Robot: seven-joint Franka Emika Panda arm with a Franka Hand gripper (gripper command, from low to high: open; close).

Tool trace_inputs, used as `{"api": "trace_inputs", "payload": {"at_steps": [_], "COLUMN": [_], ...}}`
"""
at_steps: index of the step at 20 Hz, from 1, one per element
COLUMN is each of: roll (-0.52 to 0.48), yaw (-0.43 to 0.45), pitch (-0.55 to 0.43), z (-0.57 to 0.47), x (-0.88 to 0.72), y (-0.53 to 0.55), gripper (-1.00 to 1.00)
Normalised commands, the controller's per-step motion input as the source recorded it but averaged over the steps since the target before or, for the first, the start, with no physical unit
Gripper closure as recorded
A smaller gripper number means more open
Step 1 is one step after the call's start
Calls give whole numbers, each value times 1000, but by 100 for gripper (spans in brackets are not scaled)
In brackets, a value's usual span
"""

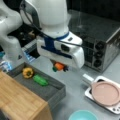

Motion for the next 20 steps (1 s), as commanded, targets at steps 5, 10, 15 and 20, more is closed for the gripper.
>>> {"api": "trace_inputs", "payload": {"at_steps": [5, 10, 15, 20], "roll": [78, 58, 80, 72], "yaw": [78, 106, 74, 57], "pitch": [-268, -238, -218, -241], "z": [-181, -172, -147, -167], "x": [-361, -255, -279, -324], "y": [-28, -99, -189, -237], "gripper": [100, 100, 100, 100]}}
